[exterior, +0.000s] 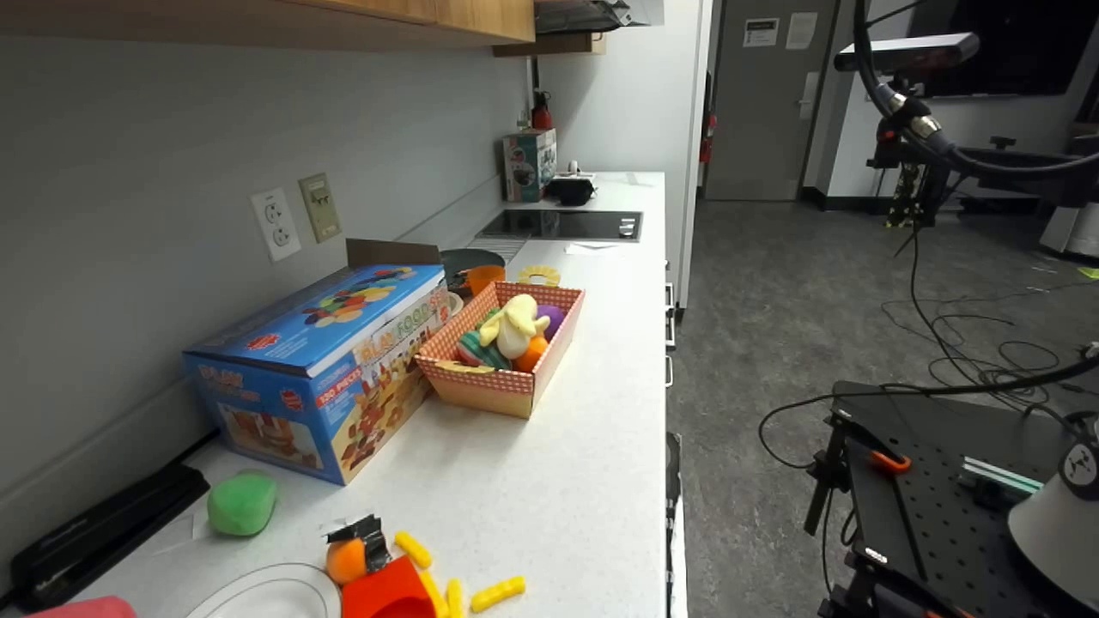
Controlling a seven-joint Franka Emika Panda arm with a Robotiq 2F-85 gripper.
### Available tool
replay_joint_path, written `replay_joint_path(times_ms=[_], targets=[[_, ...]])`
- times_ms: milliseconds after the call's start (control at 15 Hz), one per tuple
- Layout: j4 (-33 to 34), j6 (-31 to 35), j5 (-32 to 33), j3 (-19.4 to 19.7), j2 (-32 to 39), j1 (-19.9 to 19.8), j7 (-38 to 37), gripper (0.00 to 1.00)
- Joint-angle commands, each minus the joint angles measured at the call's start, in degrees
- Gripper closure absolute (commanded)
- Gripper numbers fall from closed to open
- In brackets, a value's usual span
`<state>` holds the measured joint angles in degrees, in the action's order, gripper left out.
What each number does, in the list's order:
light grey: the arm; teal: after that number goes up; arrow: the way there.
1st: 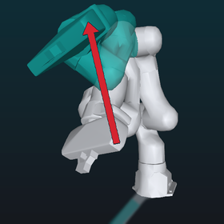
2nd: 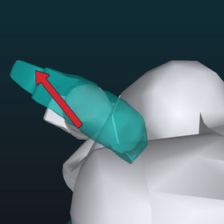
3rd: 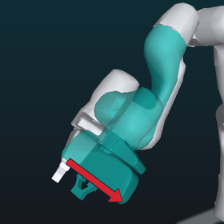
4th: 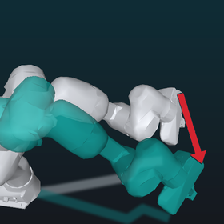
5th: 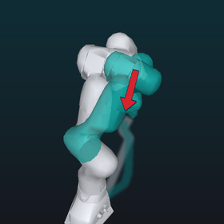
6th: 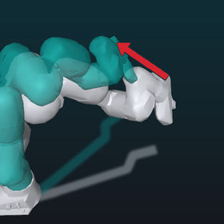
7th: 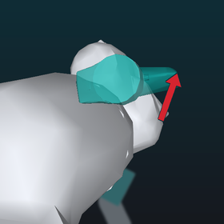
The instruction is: Open the cabinet door
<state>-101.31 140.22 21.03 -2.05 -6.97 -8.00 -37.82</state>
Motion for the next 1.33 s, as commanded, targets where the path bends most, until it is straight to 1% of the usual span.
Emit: replay_joint_path(times_ms=[0, 400, 467, 533, 1133, 1267], targets=[[0.89, 1.5, 3.18, 0.72, 1.02, 0.03, -3.21, 0.0], [0.55, 2.67, 7.27, 0.94, 1.55, 0.18, -8.39, 0.0], [0.72, 1.89, 9.05, 0.77, 1.55, -0.03, -11.14, 0.0], [0.18, 0.76, 6.05, 1.15, 1.1, 0.77, -7.13, 0.0], [-0.14, 1.02, 5.9, 1.15, 1.16, 0.92, -7.91, 0.0], [-0.11, 1.45, 7.61, 1.07, 1.26, 0.63, -9.18, 0.0]])
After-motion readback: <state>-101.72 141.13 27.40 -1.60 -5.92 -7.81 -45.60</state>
